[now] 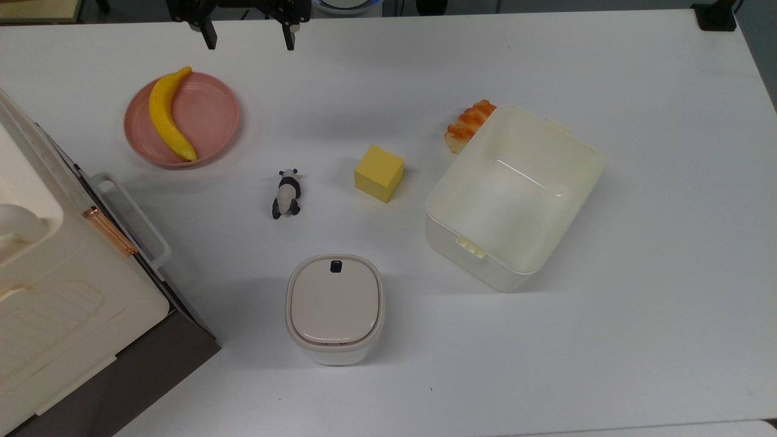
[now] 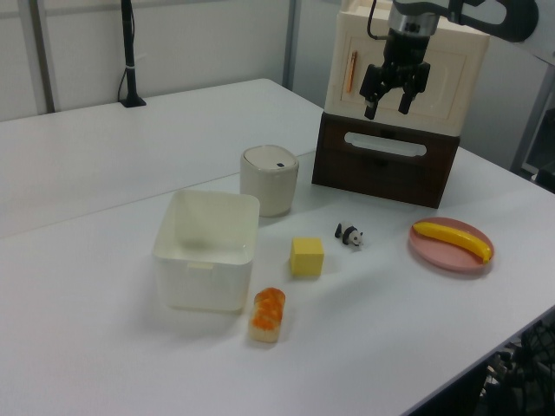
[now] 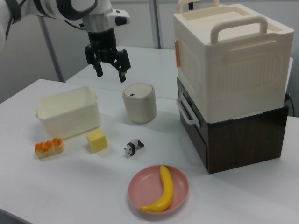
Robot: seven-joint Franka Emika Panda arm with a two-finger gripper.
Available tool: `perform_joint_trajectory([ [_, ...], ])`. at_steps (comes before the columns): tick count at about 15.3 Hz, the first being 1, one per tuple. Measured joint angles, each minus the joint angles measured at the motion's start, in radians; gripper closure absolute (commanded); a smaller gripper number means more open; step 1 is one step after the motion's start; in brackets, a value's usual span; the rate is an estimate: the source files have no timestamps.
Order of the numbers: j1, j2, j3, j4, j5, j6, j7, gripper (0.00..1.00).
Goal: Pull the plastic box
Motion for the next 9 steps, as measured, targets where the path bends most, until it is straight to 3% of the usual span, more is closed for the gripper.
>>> perform_joint_trajectory([
  [9,0.003,0.0,0.001,0.0,0.0,-0.024,0.0,0.0],
])
